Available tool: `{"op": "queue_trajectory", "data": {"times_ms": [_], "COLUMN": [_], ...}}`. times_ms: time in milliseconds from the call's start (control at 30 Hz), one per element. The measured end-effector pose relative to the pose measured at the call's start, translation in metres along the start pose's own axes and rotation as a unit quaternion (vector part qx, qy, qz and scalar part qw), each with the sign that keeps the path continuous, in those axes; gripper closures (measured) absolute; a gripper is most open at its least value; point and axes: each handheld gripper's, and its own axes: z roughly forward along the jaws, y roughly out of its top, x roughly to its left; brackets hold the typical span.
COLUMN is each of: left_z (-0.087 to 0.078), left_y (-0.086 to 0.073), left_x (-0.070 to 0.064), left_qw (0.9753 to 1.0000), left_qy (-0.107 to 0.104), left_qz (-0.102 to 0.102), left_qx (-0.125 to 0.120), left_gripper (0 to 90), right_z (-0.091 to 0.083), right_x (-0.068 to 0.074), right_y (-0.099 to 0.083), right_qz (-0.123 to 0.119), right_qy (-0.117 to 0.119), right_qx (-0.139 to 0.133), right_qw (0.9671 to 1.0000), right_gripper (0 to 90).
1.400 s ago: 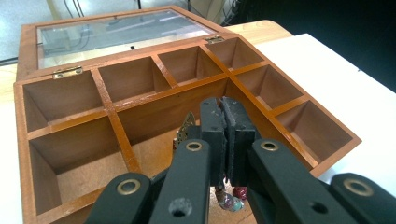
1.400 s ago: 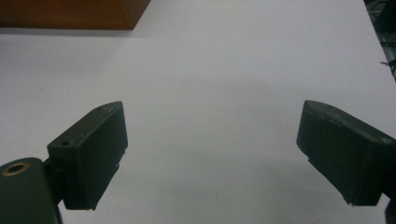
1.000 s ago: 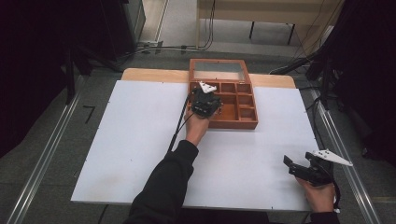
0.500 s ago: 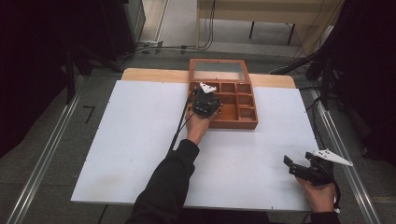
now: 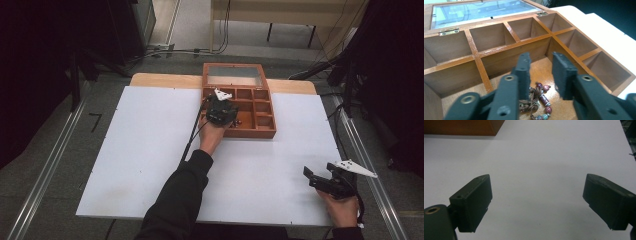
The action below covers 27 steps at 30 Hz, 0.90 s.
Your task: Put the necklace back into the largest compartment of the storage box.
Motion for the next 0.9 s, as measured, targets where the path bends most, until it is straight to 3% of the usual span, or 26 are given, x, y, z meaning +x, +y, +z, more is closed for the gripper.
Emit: {"op": "queue_trajectory", "data": {"times_ms": [467, 633, 900], "left_z": [-0.011, -0.016, -0.025], "left_y": [0.002, 0.001, -0.008], "left_x": [-0.002, -0.002, 0.007], "left_qw": [0.9999, 0.9999, 0.9999], "left_qy": [0.004, 0.004, 0.007], "left_qz": [0.005, 0.006, -0.009], "left_qx": [0.013, 0.011, 0.008], "left_gripper": [44.5, 40.7, 38.3], "right_z": [0.000, 0.000, -0.001], "right_x": [0.000, 0.000, 0.000], "right_y": [0.000, 0.000, -0.001], "right_qz": [-0.001, -0.002, -0.001], "right_qy": [-0.001, -0.001, -0.003], "right_qx": [0.000, -0.001, 0.001], "right_qw": [1.0000, 1.0000, 1.0000], "right_gripper": [6.9, 6.9, 6.9]}}
